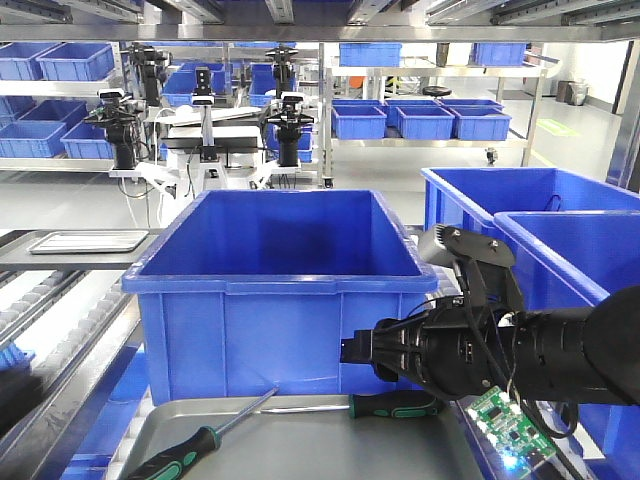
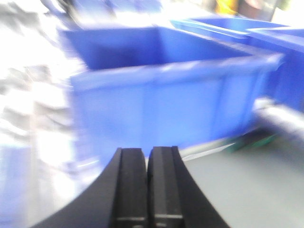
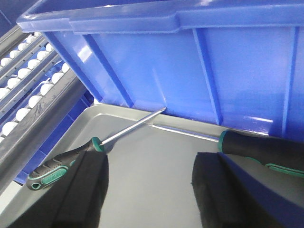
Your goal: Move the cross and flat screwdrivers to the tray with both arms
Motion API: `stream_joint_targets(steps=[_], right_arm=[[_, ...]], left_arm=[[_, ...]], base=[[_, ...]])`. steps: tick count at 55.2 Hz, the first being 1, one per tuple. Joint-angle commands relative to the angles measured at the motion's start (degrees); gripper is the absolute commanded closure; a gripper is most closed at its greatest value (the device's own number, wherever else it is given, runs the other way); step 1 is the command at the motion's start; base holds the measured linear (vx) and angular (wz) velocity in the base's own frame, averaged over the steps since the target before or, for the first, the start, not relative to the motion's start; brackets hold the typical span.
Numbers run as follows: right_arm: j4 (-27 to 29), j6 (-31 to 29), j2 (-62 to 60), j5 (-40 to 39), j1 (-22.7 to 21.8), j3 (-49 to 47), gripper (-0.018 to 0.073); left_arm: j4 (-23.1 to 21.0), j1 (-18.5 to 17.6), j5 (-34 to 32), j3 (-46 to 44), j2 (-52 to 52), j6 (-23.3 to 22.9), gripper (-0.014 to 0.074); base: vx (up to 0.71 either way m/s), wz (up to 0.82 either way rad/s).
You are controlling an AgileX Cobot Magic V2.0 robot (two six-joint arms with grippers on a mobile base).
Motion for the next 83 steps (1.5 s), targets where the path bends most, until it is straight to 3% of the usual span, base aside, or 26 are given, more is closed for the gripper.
stream_joint_targets(steps=[1,9,14,21,24,29,72,76,83], right_arm=[[1.34,-0.36,-2.10,-2.96,-0.36,-1.80,0.0103],[1.34,-0.36,-2.10,-2.96,-0.36,-1.80,0.0103],[1.34,-0.36,-2.10,-3.18,-0.36,-1.80,0.0103],[1.34,-0.36,-2.10,-3.06,-0.36,-1.80,0.0103],[1.34,-0.36,-2.10,-3.06,-0.36,-1.80,0.0103],[1.29,-0.36,-1.96,-2.78,-0.36,-1.80,0.0103],[1.52,-0.36,-2.27,-1.89,-0.42,-1.80,0.0107],[0.02,-0.36,-2.58,-1.83,-0.42,-1.75,0.0128],[-9.48,3.36,-7.78,-3.99,-0.16,1.87,0.0214]], left_arm=[[3.11,3.64,-5.90,5.94,-8.72,-0.48,0.0605],[7.66,10.48,-5.90,17.52,-22.16,-0.94,0.0603],[10.62,13.57,-5.90,23.35,-29.95,-4.60,0.0603],[15.58,15.72,-6.23,30.34,-38.30,-13.63,0.0603],[18.65,16.38,-0.84,30.09,-41.73,-17.05,0.0603],[21.49,16.83,-0.11,30.20,-42.27,-18.57,0.0603],[21.42,16.83,-0.03,30.20,-42.01,-18.57,0.0602],[21.42,16.83,-0.03,30.20,-42.01,-18.57,0.0602],[21.42,16.83,-0.03,30.20,-42.01,-18.57,0.0602]], base=[[0.00,0.00],[0.00,0.00],[0.00,0.00],[0.00,0.00],[0.00,0.00],[0.00,0.00],[0.00,0.00],[0.00,0.00],[0.00,0.00]])
